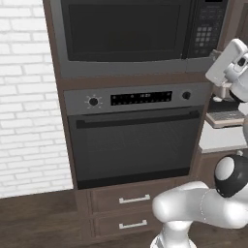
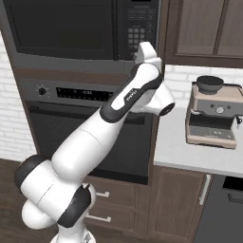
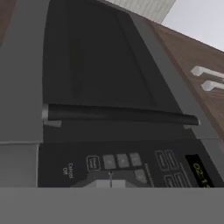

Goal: Pick the lemon from the sink and place it in the bowl. Then pick the bowl and place it in the microwave. Then close the microwave door and press the start button.

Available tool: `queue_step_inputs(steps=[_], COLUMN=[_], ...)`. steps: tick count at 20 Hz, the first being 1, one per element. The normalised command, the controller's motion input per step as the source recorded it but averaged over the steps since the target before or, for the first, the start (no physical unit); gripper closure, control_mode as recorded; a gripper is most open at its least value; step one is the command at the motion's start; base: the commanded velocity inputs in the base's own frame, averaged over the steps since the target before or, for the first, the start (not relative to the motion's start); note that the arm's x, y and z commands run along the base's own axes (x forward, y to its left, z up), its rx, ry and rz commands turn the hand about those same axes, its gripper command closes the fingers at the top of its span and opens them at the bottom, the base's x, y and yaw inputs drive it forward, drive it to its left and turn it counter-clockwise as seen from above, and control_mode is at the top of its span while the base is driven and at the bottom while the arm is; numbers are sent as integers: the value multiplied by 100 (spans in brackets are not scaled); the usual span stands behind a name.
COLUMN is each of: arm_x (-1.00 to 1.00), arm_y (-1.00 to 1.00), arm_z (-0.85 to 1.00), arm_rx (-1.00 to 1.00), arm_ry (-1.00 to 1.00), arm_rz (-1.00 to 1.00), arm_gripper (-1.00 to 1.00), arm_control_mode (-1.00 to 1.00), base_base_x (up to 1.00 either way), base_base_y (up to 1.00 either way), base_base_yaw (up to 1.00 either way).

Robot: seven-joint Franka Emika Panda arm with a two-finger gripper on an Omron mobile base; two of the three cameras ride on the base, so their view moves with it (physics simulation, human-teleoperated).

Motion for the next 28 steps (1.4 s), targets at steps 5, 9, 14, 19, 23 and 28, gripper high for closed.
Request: queue_step_inputs(steps=[5, 9, 14, 19, 23, 28], arm_x=[41, 41, 45, 27, 12, -38], arm_y=[0, 0, 0, -3, -8, -4], arm_z=[-1, 0, -4, -8, -2, 0], arm_rx=[-5, -2, -2, 0, 0, 0], arm_ry=[0, 0, 0, 0, 0, 0], arm_rz=[-11, -10, -9, -7, -5, -2], arm_gripper=[100, 100, 100, 100, 100, 100], arm_control_mode=[-100, -100, -100, -100, -100, -100], base_base_x=[0, 0, 0, 0, 0, 0], base_base_y=[0, 0, 0, 0, 0, 0], base_base_yaw=[0, 0, 0, 0, 0, 0])
